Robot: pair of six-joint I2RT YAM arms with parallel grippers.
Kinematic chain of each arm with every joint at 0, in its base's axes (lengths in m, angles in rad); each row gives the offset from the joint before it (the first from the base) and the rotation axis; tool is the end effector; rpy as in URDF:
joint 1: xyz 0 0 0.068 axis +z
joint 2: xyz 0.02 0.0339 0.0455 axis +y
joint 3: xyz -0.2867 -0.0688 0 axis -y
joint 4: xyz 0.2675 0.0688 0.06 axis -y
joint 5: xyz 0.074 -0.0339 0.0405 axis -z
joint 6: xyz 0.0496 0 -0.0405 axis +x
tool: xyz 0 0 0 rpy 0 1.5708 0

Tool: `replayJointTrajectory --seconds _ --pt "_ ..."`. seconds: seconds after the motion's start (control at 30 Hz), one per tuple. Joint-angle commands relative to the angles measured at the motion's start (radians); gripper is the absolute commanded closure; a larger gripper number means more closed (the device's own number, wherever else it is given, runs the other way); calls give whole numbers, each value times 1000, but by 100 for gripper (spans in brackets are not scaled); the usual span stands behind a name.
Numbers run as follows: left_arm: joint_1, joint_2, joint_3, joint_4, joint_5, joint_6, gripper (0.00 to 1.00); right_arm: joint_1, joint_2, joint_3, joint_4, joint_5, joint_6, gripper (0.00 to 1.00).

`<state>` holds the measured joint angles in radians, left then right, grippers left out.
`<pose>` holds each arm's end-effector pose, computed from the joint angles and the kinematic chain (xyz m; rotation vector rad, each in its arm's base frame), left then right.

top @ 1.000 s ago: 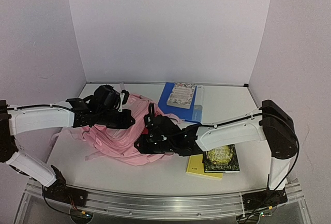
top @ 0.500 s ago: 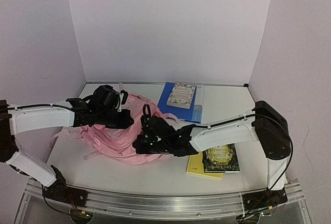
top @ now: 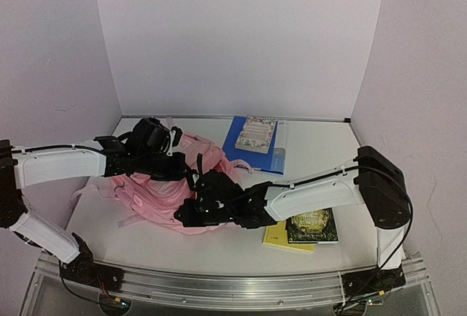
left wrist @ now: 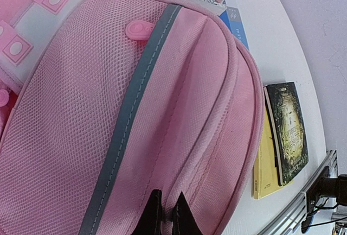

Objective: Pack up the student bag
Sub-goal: Unzip the student bag at the center of the board.

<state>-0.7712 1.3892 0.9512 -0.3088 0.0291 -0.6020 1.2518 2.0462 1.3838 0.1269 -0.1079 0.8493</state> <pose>0.2332 -0.2287 0.2524 0.2208 2.4206 -0.7007 0.1533 0.4813 0.1883 -0.5565 2.3555 1.2602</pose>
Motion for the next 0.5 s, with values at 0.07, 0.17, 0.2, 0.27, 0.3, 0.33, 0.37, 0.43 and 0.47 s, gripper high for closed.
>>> replayJointTrajectory --seconds 0.07,0.17,0.2,0.27,0.3,0.33,0.37,0.43,0.47 --pt "16 9 104 177 5 -55 100 81 70 42 155 -70 35 100" --pt "16 3 99 178 4 -69 100 87 95 60 224 -35 33 100" --pt "17 -2 98 177 0 -62 100 88 99 65 238 -26 21 100" --pt "16 -15 105 132 -39 -59 100 90 104 69 259 4 5 100" --pt "17 -26 98 132 -48 -57 100 90 107 73 265 7 -8 100" --pt "18 -37 91 132 -52 -56 100 90 111 80 269 8 -20 100" --pt "19 -47 85 130 -51 -57 100 90 115 87 269 7 -29 99" --pt "22 -60 74 124 -46 -59 100 90 114 92 269 -1 -41 94" --pt "25 -63 68 116 -44 -59 100 90 108 87 269 -5 -46 90"
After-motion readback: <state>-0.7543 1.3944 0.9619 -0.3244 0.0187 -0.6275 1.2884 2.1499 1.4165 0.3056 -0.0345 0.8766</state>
